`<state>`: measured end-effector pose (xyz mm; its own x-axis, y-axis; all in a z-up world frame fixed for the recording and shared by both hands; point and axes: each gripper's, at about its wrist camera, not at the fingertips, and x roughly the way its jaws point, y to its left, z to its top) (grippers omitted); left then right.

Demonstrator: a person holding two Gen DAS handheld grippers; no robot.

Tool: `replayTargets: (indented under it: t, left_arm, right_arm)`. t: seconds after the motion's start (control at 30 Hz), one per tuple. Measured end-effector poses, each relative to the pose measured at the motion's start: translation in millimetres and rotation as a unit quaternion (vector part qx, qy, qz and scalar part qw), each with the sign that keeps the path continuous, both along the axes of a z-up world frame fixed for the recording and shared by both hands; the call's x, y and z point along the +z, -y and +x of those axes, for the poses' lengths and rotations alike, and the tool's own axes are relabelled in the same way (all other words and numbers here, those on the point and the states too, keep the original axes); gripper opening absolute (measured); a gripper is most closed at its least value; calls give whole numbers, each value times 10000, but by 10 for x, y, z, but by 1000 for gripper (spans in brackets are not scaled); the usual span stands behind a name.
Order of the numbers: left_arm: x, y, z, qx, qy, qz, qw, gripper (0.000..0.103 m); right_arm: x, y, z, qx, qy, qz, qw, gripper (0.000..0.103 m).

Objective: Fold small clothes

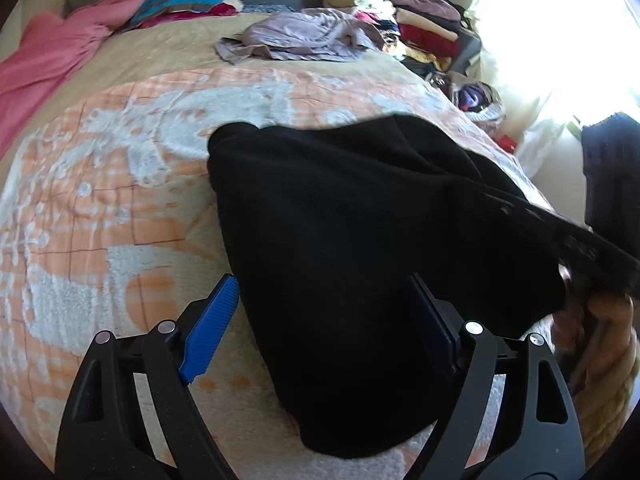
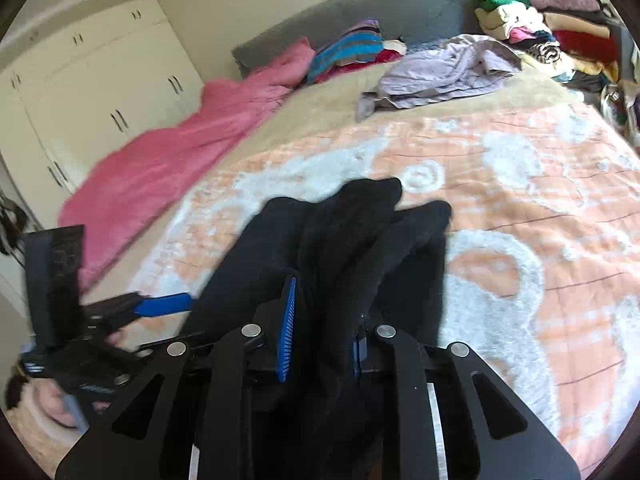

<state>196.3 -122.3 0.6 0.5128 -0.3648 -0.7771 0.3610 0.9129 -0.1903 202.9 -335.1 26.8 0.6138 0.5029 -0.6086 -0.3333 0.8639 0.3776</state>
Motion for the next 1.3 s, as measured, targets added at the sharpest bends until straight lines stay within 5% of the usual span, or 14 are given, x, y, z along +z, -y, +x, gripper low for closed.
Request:
replayTargets:
  t: [0.2,0.73,1.07,1.1,1.2,1.3]
  left_arm:
    - [-91,79,-52,-55,-32,129,9999,76]
    - [-34,-2,-155,-24,25,142,9999,77]
    - [-72,-81,-224,-27,-184,-142,9997,77]
    - [-91,-85,-232,-28,-237,-190,9995,72]
    - [-139,-84,-274,-24,-297,-299,9991,67]
    - [-120,-59,-298,-26,-278,-251,9993,66]
  right_arm:
    - [-382,126,74,-281,-514,48,9983,30]
    - [-235,102,-437,-964,-11,-931,9910,61]
    - [-248,147,-701,-784,-207,-444,9957,62]
    - [-272,159,-699,-783,-261,-384,9958,61]
    - [-397,188,-657,-720,-479,-192,9961,24]
    - [-303,184,-689,-667,-319,-182,9971,12]
